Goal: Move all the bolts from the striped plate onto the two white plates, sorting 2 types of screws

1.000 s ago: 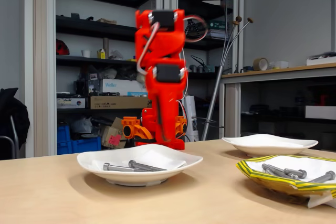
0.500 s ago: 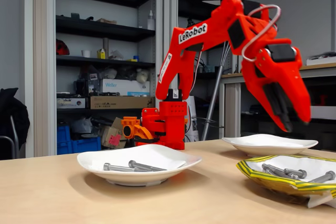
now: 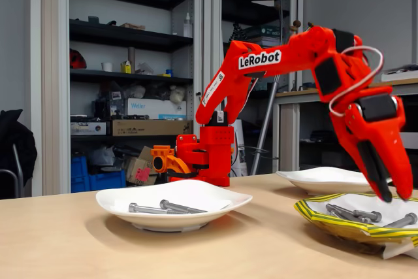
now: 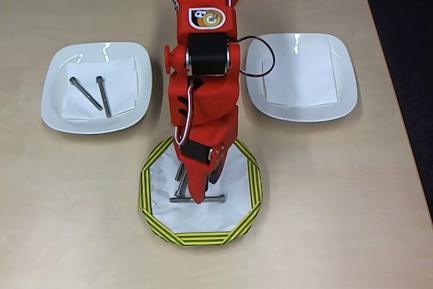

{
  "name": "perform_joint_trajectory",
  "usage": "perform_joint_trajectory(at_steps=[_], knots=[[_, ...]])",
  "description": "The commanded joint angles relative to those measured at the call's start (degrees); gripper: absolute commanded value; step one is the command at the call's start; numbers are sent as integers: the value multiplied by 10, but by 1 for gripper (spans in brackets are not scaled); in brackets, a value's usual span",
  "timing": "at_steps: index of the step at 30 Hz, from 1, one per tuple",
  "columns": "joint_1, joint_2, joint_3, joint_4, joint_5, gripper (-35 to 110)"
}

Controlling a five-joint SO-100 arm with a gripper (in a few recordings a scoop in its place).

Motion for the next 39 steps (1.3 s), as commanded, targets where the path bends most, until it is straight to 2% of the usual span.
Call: perform_joint_trajectory(at_steps=[1, 13, 21, 23, 39], knots=[[-17, -3, -27, -10, 2, 15], [-28, -70, -64, -36, -30, 13], [-21, -105, -113, -29, -62, 4], [-18, -109, -123, -24, -62, 0], [12, -40, -158, 85, -109, 0]])
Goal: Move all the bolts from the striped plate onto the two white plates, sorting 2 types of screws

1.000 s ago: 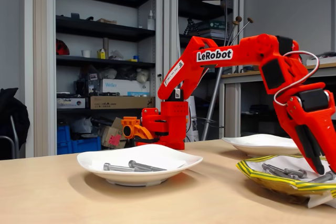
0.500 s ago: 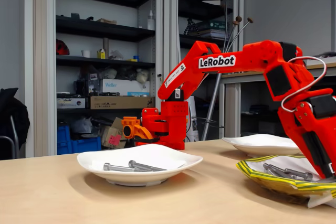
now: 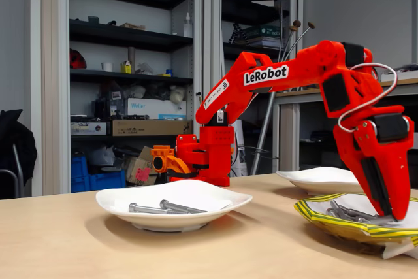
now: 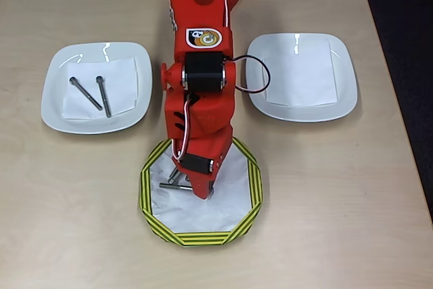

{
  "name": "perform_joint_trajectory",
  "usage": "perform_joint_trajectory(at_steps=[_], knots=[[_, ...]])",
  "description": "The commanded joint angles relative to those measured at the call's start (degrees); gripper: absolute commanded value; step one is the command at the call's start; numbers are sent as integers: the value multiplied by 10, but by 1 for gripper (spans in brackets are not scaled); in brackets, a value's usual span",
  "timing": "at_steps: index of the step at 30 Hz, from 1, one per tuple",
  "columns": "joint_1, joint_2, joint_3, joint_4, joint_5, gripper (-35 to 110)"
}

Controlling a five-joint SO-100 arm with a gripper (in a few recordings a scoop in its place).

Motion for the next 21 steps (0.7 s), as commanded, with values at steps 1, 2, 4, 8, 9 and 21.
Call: perform_joint_trajectory(at_steps=[1, 2, 4, 8, 9, 21], knots=[[2, 65, -4, 19, -9, 0], [3, 67, -4, 23, -12, 0], [6, 70, -3, 28, -18, 0], [9, 77, -3, 36, -24, 0], [9, 79, -2, 37, -24, 0], [11, 130, 46, 42, -25, 0]])
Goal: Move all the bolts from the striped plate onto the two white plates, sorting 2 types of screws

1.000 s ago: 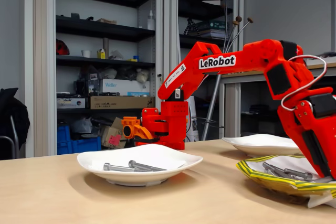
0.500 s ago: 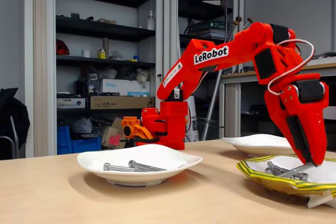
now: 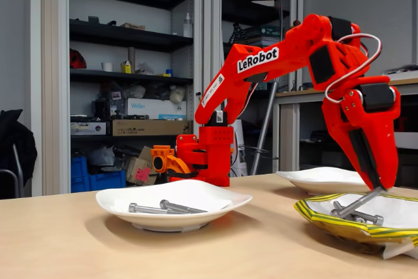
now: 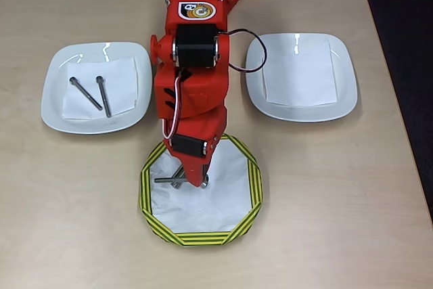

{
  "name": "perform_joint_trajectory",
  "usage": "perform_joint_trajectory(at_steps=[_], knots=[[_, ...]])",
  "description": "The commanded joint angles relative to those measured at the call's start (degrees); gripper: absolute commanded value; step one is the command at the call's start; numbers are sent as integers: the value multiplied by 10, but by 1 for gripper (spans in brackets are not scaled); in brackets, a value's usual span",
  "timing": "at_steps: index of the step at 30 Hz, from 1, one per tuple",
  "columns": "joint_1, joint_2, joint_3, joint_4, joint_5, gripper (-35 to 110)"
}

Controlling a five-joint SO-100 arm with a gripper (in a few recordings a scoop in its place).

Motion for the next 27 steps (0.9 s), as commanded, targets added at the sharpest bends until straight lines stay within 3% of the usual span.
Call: perform_joint_trajectory(at_steps=[1, 18, 27], knots=[[0, 61, 15, 11, -4, 0], [-17, 14, 27, -28, 19, 0], [-33, -107, -84, -25, 49, 3]])
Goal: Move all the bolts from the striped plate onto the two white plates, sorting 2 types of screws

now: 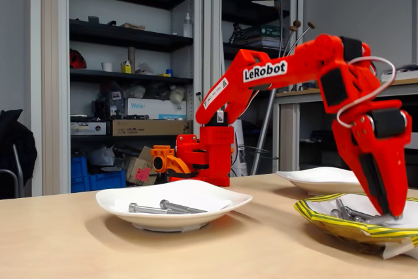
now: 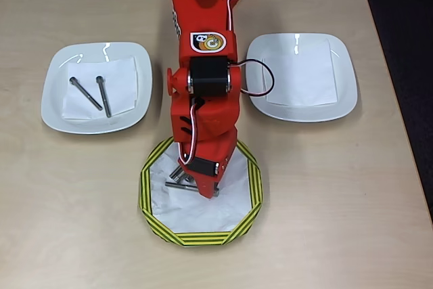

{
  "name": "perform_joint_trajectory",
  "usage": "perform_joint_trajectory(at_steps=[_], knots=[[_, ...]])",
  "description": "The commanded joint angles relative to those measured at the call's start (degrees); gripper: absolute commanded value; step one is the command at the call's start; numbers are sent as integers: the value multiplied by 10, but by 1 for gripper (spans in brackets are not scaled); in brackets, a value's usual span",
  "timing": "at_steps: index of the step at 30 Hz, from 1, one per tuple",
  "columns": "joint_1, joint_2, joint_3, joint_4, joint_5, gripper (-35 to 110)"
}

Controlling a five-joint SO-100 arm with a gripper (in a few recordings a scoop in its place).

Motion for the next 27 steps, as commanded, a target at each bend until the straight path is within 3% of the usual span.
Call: perform_joint_trajectory(at_steps=[1, 12, 20, 27], knots=[[-11, -12, -43, 6, 14, 4], [-4, -57, -75, 10, 13, 11], [2, -70, -95, 15, 38, 0], [3, -50, -98, 25, 37, 0]])
